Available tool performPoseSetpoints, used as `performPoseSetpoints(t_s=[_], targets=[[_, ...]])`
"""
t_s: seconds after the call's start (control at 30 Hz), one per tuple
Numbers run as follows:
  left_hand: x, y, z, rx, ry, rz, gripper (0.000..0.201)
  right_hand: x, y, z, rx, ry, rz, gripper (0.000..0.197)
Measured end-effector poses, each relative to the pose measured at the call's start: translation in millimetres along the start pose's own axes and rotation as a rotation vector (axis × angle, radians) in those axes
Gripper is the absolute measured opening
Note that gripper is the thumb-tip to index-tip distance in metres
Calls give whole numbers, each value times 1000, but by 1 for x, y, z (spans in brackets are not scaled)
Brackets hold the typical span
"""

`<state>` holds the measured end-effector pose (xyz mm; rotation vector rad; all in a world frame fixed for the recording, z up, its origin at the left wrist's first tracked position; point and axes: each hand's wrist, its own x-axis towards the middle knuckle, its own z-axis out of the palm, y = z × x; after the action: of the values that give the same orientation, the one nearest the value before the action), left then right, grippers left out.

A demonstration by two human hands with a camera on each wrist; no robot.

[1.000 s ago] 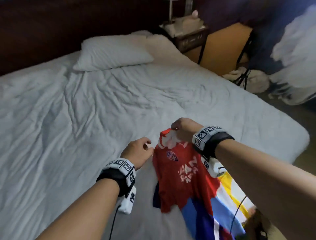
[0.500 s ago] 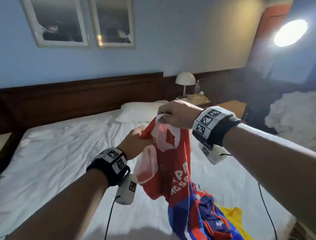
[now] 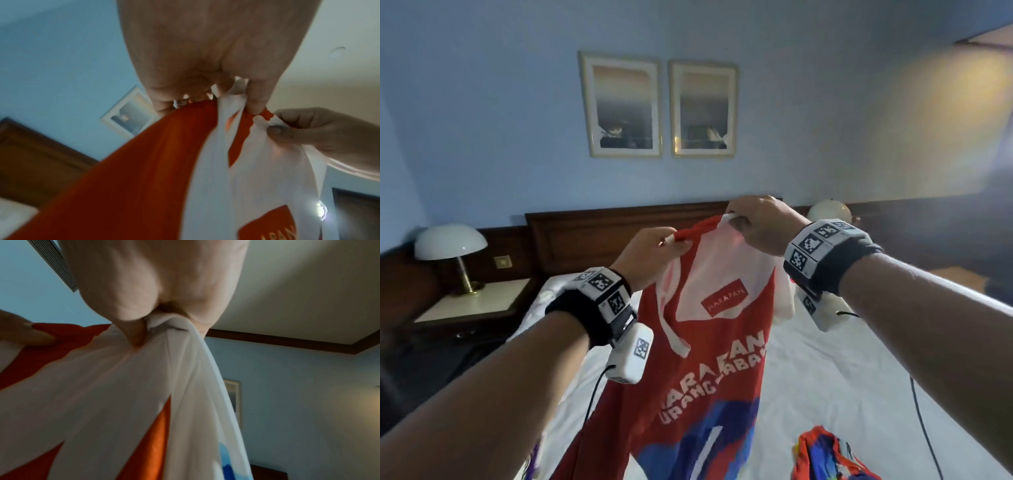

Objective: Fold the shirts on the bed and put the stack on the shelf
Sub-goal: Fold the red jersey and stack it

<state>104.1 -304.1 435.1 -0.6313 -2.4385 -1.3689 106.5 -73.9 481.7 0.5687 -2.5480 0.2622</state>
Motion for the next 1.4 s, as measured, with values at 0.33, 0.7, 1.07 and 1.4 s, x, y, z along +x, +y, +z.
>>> performPoseSetpoints(t_s=[0.33,0.7,1.07,1.4], targets=[[-2,11,-46,331,307,64,15,-1,26,33,-27,-175,88,27],[3,-27,-73,810,136,-152,18,31,20,47,265,-40,108,28],[30,-43,-7,337,-2,-85,29,37,-13,51,27,-218,-92,17],[64,-23,-7,197,94,-111,29,38,7,53,513,-334,142,20]])
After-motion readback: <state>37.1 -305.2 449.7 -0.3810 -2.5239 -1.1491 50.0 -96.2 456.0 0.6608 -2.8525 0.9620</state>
